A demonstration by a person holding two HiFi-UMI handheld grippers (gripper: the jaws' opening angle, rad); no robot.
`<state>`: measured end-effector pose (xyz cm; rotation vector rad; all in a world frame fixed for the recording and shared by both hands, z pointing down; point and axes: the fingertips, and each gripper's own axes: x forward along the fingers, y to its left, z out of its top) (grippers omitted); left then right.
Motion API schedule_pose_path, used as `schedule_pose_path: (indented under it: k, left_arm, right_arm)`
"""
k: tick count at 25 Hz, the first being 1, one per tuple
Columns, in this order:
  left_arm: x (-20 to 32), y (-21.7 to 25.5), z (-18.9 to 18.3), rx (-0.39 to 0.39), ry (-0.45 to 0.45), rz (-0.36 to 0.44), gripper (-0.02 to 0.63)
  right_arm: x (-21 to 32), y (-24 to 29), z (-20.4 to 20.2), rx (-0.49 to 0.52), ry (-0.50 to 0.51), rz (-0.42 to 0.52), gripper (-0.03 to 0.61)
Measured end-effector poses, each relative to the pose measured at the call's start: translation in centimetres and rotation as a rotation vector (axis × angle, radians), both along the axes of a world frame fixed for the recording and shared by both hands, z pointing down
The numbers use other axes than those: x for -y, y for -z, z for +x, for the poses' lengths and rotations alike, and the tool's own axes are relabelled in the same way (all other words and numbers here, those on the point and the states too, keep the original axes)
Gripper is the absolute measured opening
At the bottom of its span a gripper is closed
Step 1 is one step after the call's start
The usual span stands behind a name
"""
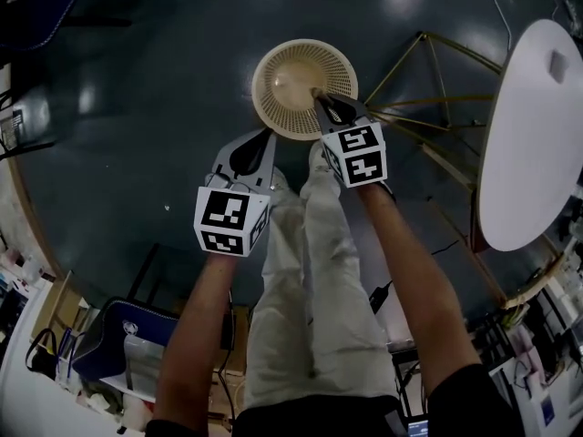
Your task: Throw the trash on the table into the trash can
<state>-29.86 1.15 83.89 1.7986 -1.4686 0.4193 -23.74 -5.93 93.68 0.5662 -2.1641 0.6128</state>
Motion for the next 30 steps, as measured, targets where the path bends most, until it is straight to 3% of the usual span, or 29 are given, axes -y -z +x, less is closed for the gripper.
schedule_pose_path:
  k: [8, 10, 12, 22, 30]
  left_arm:
    - [-0.3, -1.7, 0.2, -0.012, -0.008, -0.02, 0.008]
    - [-0.3, -2.2, 0.2, -0.015, -0.01, -0.025, 0.008]
    - [-0.3, -2.5, 0.3, -0.016, -0.017, -0.028, 0.008]
    - [0.0, -2.0, 1.0, 0.011, -0.063, -0.022, 0.008]
    - [0.5, -0.4, 1.6, -0.011, -0.04, -0.009, 0.008]
  right_arm:
    - [-0.3, -2.6, 0.0, -0.025, 0.004, -0.037, 0.047]
    - [-0.8, -3.2, -0.2, -0.037, 0.035, -0.039, 0.133]
    - [-1.4, -3.5, -0.4, -0.052, 0.075, -0.037, 0.167]
    - [-0.7, -2.4, 0.3, -0.035, 0.043, -0.031, 0.17]
    - [-0.8, -0.8, 1.0, -0.025, 0.033, -0.034, 0.17]
